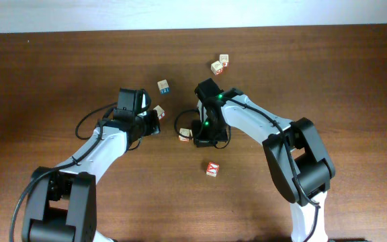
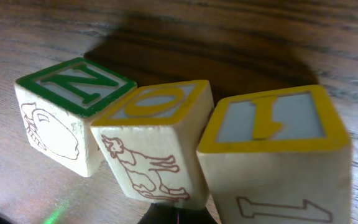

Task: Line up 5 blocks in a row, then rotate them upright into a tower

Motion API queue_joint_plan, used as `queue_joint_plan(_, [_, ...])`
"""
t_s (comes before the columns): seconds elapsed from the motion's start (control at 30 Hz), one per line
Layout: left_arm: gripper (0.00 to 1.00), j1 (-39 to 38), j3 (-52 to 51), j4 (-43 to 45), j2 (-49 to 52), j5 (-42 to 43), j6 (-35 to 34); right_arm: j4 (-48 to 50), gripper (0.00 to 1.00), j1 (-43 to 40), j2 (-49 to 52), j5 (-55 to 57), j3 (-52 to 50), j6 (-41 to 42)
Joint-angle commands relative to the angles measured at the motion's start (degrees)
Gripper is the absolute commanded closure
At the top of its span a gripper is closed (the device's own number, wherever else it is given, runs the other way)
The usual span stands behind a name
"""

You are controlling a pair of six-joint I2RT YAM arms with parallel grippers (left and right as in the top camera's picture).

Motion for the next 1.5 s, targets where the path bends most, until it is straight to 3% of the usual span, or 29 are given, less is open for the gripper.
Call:
queue_joint_plan(0.0, [1.0, 0.26, 0.24, -0.02, 0.52, -0.61, -0.59, 0.35, 0.96, 0.07, -0.09, -2.6, 0.96, -1.49])
queue_joint_plan(0.2, [1.0, 0.26, 0.24, -0.13, 0.52, -0.31, -0.59, -2.4, 0.96, -0.07, -1.01, -4.44, 3.17, -6.14])
queue_joint_plan(0.33, [1.0, 0.26, 0.24, -0.13, 0.52, 2.03, -0.61, -9.75, 0.96, -2.23, -4.66, 5.09, 9.03, -6.67])
queue_joint_plan(0.53, [1.0, -0.15, 0.24, -0.13, 0.52, 2.03, -0.87, -9.88, 0.96, -7.74, -3.58, 11.56, 9.79, -5.33])
queue_joint_plan(1.03, [1.0, -1.46, 0.24, -0.13, 0.52, 1.97, -1.03, -5.88, 0.96, -7.1, 2.16, 1.36, 7.26, -3.02])
queue_joint_plan(1.47, [1.0, -1.46, 0.24, -0.13, 0.52, 1.99, -1.03, -4.92, 0.96, -2.67, 2.16, 0.37, 7.28, -2.99])
